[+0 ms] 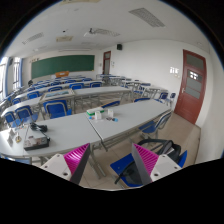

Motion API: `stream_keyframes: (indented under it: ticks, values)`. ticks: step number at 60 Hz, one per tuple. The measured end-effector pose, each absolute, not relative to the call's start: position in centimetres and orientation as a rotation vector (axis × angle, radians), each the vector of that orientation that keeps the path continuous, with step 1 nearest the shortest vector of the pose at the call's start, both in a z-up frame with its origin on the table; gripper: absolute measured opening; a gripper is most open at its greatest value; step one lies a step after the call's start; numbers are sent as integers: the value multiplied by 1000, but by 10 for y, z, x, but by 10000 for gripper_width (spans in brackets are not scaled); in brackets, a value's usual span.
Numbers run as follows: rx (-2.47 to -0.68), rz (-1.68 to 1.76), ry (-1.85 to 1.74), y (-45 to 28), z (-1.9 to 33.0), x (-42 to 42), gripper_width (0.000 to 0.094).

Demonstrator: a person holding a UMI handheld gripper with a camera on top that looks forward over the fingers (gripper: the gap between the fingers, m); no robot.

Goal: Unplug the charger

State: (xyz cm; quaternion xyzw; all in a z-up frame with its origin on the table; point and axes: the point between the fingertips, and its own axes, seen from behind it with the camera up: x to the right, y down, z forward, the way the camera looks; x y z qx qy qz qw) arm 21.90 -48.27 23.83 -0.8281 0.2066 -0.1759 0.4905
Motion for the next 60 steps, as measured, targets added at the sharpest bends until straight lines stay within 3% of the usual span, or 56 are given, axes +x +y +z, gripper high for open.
stream_keyframes:
  ticks: [18, 27, 44, 60]
  values:
    - [-2108, -433, 453, -496, 186, 184, 842]
    - [-2167, -320, 315, -474, 144, 94, 849]
    - [-2148, -87, 54, -332, 90, -100, 860]
    - [-2117, -73, 36, -171, 48, -147, 854]
